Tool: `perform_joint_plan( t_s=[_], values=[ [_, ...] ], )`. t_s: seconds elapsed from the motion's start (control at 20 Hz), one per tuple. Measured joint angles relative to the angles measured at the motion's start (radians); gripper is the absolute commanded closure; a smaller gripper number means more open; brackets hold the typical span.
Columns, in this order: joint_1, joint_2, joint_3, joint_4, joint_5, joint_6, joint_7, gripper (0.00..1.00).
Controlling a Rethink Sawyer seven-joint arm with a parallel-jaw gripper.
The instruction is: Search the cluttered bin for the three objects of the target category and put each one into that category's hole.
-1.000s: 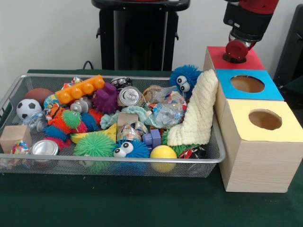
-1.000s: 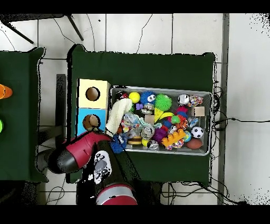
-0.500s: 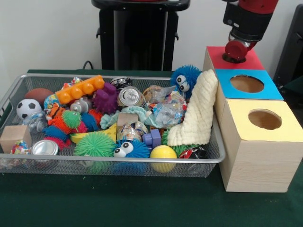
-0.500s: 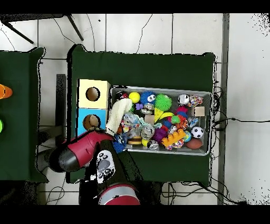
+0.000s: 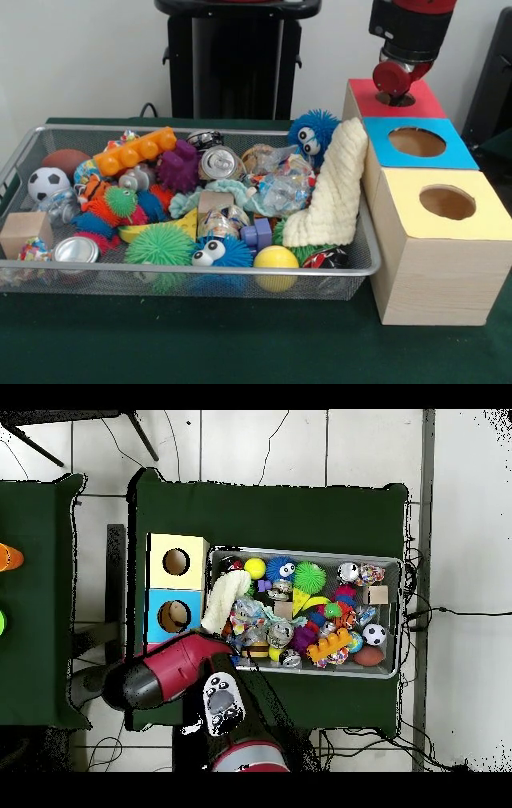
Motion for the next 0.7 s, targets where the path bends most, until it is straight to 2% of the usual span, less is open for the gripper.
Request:
perform_joint_plan(
  t_s=[0.7],
  values=[
    [-0.047,-0.103,0.032,0.042,0.090,0.033,0.000,1.00]
  ],
)
